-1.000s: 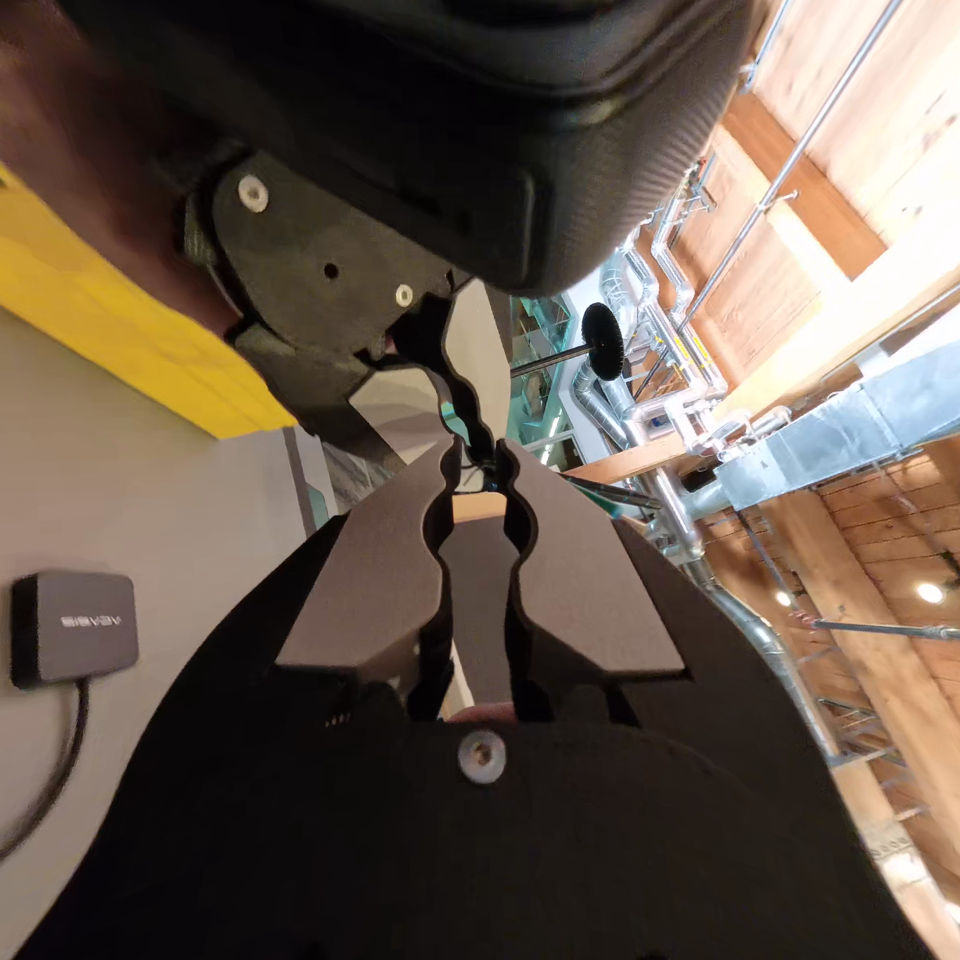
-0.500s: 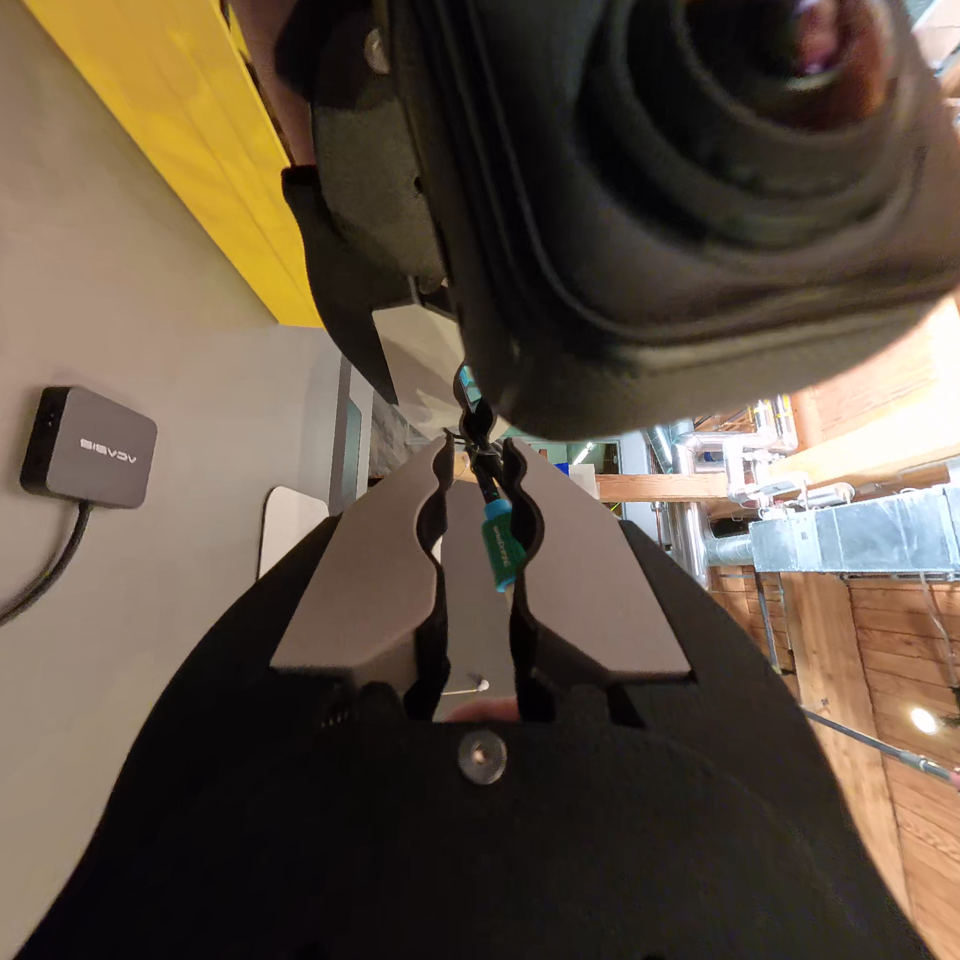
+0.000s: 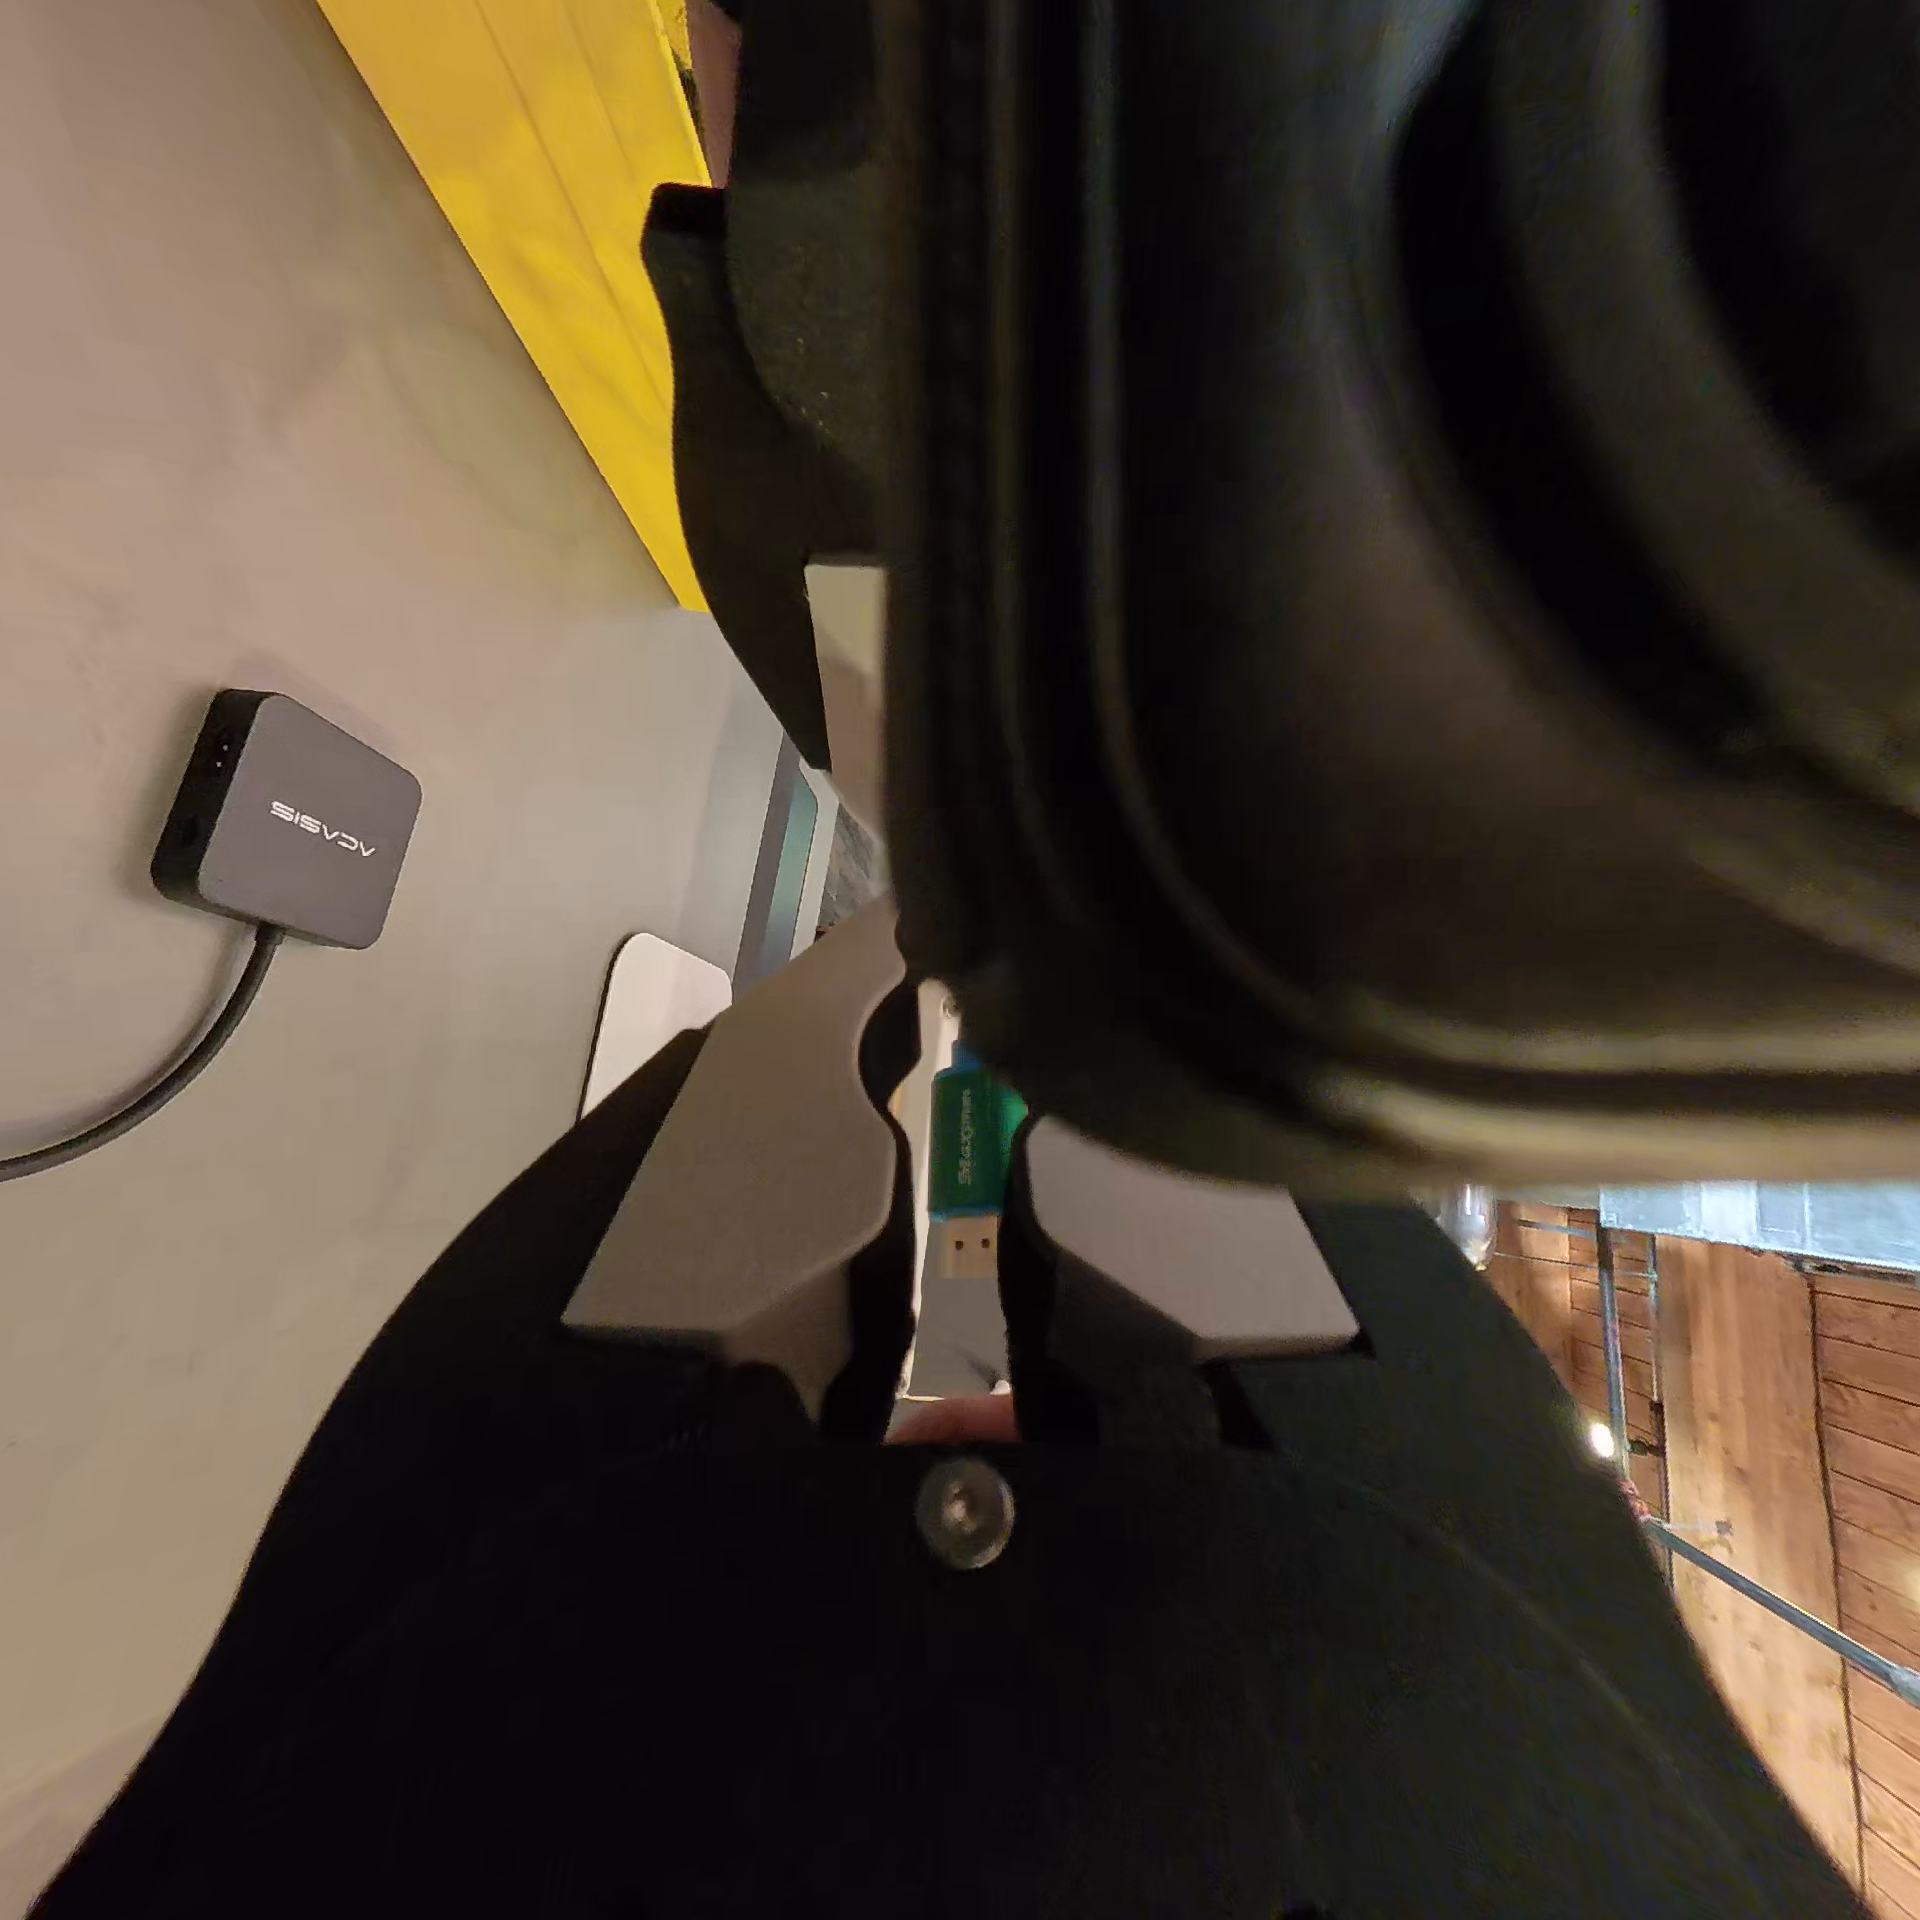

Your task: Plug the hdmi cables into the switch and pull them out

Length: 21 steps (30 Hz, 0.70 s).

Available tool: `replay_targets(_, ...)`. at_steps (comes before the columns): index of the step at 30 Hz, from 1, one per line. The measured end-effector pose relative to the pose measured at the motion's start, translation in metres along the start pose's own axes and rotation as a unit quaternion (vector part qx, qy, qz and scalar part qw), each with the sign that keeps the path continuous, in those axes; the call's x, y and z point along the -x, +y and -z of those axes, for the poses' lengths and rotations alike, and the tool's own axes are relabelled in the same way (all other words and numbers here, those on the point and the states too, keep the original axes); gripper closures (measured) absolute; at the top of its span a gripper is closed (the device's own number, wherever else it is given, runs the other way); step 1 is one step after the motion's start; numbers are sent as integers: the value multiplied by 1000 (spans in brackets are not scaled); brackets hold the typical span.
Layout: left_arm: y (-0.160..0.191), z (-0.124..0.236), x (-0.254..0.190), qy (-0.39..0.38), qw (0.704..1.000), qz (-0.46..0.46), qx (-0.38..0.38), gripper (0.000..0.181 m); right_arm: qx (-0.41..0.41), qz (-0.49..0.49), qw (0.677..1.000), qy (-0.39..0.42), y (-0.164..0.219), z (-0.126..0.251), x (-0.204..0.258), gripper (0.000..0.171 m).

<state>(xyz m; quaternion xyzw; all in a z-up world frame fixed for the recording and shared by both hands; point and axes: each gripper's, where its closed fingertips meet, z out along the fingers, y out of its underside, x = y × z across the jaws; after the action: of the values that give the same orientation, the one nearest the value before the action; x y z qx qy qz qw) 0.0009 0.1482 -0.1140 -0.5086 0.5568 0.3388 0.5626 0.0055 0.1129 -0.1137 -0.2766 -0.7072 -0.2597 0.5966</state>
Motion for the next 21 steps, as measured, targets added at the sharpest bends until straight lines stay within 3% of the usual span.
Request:
replay_targets(1, 0, 0, 0, 1, 1000, 1, 0, 176, 1, -1, 1000, 3, 0, 0, 0, 169)
replay_targets(12, 0, -3, 3, 16, 994, 104, -20, 175, 1, -132, 988, 79, 11, 6, -15, 171)
replay_targets(18, 9, -4, 21, 9, 977, 210, -39, 175, -18, -304, 944, 129, 16, 8, -20, 171)
replay_targets(21, 13, -4, 25, 4, 978, 207, -38, 175, -37, -354, 923, 148, 16, 10, -23, 171)
